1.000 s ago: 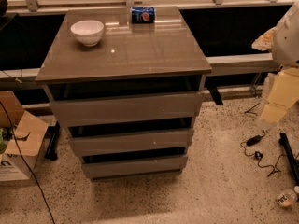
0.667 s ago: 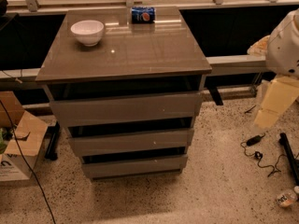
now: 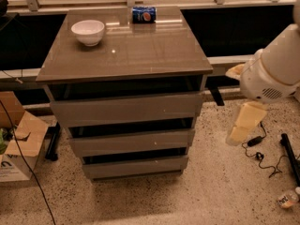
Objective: Open middle drawer
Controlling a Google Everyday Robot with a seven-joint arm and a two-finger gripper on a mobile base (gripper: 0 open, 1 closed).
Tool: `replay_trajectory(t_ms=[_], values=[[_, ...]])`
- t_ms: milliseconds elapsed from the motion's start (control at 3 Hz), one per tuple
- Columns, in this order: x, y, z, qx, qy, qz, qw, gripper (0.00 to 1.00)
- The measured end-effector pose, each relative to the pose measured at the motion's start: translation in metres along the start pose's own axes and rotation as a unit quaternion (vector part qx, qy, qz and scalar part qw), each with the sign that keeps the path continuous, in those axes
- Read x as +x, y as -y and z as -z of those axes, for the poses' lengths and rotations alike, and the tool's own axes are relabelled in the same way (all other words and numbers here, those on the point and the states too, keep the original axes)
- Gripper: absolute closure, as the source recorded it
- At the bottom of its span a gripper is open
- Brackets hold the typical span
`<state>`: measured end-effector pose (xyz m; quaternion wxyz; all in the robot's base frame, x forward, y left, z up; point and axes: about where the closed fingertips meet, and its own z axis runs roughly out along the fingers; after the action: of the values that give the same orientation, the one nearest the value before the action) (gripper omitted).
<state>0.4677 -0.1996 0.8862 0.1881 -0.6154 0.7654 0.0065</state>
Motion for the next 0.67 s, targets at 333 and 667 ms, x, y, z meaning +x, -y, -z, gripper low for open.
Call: replay_trajectory(t_ms=[333,667], values=[[0.0147,0.0071,-0.0693,-0.038,0.006,-0.01,0.9992,0.0],[0.0148,0.007,-0.0695,-0.038,0.006,-0.01,0.9992,0.0]])
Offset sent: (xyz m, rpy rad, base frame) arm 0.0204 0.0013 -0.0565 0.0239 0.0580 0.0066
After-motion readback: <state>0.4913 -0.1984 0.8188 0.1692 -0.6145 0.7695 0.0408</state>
